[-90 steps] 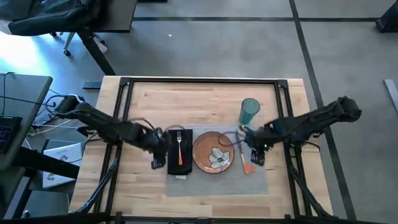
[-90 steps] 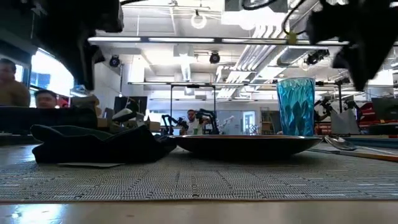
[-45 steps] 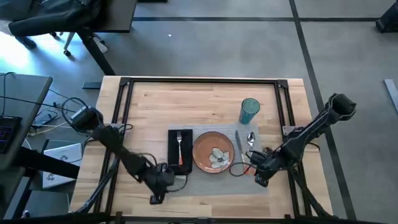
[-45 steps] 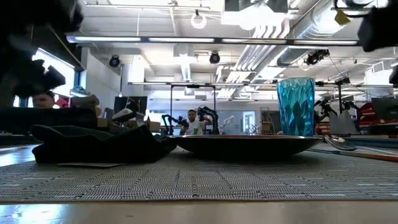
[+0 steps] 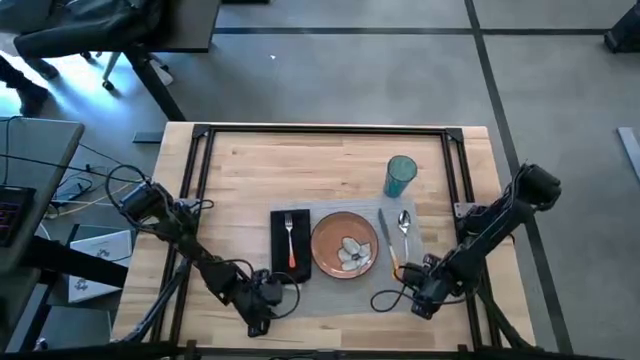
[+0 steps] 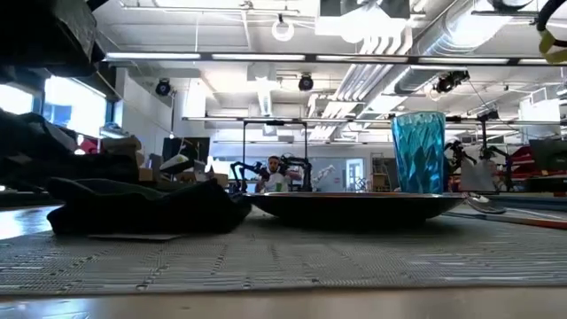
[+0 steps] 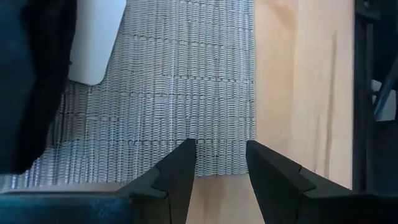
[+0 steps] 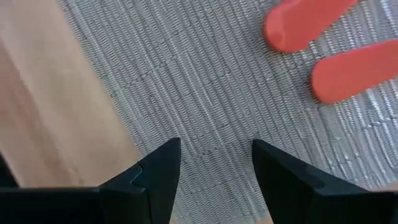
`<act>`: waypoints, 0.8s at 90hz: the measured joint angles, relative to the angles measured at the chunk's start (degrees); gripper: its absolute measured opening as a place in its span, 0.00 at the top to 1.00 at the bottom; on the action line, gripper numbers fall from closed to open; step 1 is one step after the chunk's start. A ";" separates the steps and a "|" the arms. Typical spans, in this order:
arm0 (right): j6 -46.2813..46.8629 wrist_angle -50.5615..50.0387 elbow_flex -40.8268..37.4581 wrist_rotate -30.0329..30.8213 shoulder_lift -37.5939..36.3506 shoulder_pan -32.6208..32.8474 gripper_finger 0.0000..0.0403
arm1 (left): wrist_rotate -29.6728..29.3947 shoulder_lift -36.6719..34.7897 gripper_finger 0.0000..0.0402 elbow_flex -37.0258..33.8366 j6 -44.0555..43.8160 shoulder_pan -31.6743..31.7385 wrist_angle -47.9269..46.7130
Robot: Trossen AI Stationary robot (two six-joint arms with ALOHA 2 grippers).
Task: Set table place
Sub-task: Adjust the gray mat
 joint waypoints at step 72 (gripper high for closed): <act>-3.34 -6.01 7.00 2.76 -1.13 -0.18 0.54 | -1.07 -7.29 0.67 0.93 -2.81 -2.67 -7.01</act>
